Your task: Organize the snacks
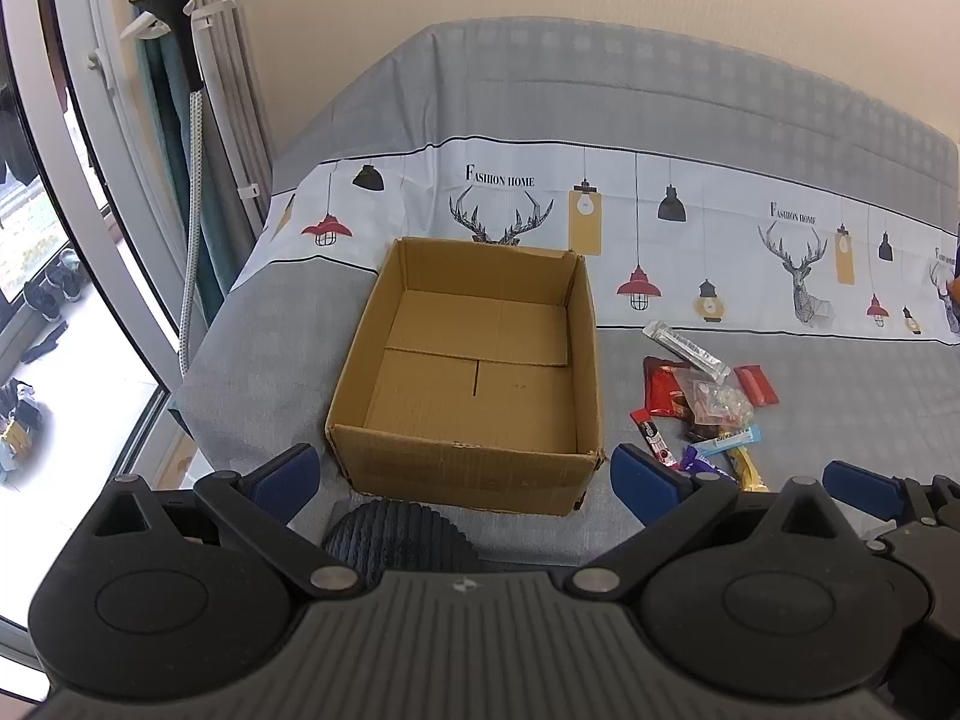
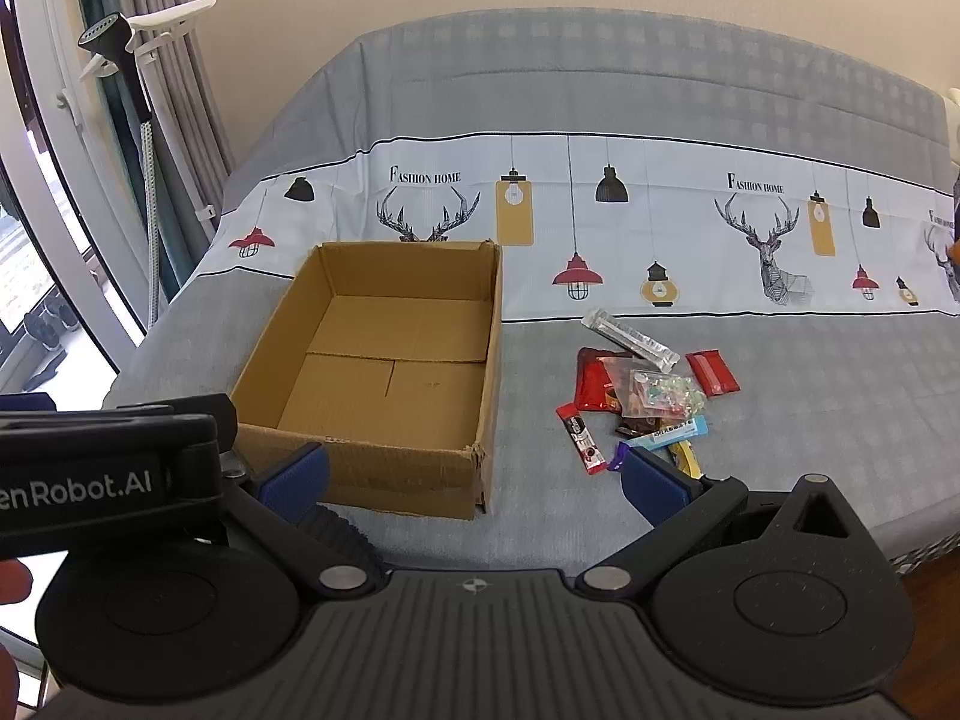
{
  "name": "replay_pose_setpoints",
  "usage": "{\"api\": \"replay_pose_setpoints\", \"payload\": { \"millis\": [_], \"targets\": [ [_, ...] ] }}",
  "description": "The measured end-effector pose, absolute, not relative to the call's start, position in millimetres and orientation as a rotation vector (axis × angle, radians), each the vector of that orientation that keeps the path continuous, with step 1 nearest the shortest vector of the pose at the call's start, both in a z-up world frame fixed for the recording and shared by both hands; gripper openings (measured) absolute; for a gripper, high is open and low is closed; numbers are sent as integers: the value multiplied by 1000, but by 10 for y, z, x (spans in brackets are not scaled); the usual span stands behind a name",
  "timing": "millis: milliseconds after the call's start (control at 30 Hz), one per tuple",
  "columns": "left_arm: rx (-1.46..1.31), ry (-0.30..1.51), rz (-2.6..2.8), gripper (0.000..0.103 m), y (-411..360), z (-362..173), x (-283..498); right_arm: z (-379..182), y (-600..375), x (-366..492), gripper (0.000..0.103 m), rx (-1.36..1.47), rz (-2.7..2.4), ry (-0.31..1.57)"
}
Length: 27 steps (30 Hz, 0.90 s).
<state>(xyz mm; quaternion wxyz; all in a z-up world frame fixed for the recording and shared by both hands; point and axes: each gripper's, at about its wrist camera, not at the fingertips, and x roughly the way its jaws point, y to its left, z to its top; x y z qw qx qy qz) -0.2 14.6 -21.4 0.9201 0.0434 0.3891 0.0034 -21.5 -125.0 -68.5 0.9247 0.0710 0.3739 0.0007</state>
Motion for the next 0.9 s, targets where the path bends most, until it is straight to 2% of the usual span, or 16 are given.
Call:
{"api": "replay_pose_setpoints", "payload": {
  "millis": [900],
  "targets": [
    [105, 796, 13, 103, 127, -237, -14, -710, -1256, -207, 103, 146, 6, 779]
  ]
}}
